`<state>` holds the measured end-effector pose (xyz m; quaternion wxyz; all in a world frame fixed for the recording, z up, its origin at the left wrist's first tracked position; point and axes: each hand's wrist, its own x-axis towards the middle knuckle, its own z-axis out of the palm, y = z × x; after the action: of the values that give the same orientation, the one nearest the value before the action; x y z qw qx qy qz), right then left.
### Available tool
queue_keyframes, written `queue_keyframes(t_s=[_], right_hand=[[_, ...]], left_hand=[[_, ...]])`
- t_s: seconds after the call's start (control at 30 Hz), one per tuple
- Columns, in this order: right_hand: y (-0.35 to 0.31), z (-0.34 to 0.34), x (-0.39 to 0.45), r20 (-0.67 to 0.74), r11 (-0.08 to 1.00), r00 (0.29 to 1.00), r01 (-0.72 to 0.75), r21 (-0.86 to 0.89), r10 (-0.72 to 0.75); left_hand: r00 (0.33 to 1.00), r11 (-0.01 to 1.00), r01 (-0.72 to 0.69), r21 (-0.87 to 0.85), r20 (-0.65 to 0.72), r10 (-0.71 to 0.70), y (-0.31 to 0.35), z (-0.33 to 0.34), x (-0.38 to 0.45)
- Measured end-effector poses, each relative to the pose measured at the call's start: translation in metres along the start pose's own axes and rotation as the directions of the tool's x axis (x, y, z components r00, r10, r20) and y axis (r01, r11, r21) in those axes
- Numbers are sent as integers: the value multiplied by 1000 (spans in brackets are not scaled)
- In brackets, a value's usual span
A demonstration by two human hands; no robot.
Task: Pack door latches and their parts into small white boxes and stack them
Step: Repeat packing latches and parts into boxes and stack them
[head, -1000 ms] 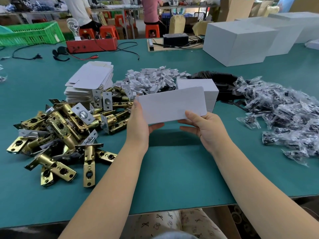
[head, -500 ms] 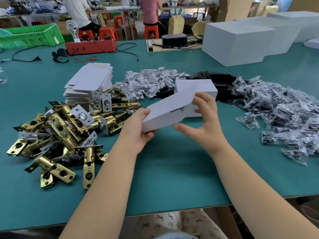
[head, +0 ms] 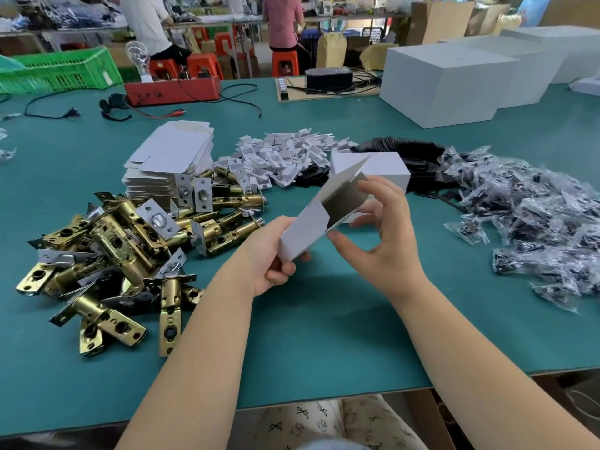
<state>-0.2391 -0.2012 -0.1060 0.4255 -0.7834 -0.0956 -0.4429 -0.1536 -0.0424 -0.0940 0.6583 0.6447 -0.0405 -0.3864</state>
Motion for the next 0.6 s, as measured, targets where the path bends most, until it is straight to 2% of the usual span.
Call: queue_keyframes(t_s=[0.07, 0.13, 0.23, 0.3, 0.37, 0.43, 0.5, 0.53, 0.6], right_hand=[[2, -2, 0, 28, 997, 999, 47, -53, -45], [2, -3, 0, 83, 1000, 996, 19, -17, -18], [-1, -2, -2, 118, 990, 987, -115, 76, 106], [-2, -2, -2, 87, 979, 985, -161, 121, 151], [-3, -3, -1, 44, 975, 982, -188, 121, 183], [-3, -3, -1, 12, 966, 972, -235, 106, 235], [-2, -3, -2, -11, 956, 960, -279, 90, 281], [-1, -3, -2, -17, 955, 957, -287, 77, 289], [-1, -3, -1, -27, 956, 957, -287, 62, 289]], left_hand=[[997, 998, 30, 61, 70, -35, 0, 0, -1], [995, 993, 43, 105, 80, -52, -1, 2, -2], [1000, 995, 13, 102, 11, -15, -1, 4, -3], [998, 997, -44, 67, -33, 46, 0, 7, -4], [984, 994, -108, 34, -136, 111, 2, 8, -3], [918, 971, -221, 94, -317, 240, 1, 9, 1], [776, 887, -339, 312, -440, 451, -3, 12, 4], [722, 835, -388, 390, -435, 538, -7, 15, 4], [684, 758, -504, 415, -344, 643, -14, 21, 3]])
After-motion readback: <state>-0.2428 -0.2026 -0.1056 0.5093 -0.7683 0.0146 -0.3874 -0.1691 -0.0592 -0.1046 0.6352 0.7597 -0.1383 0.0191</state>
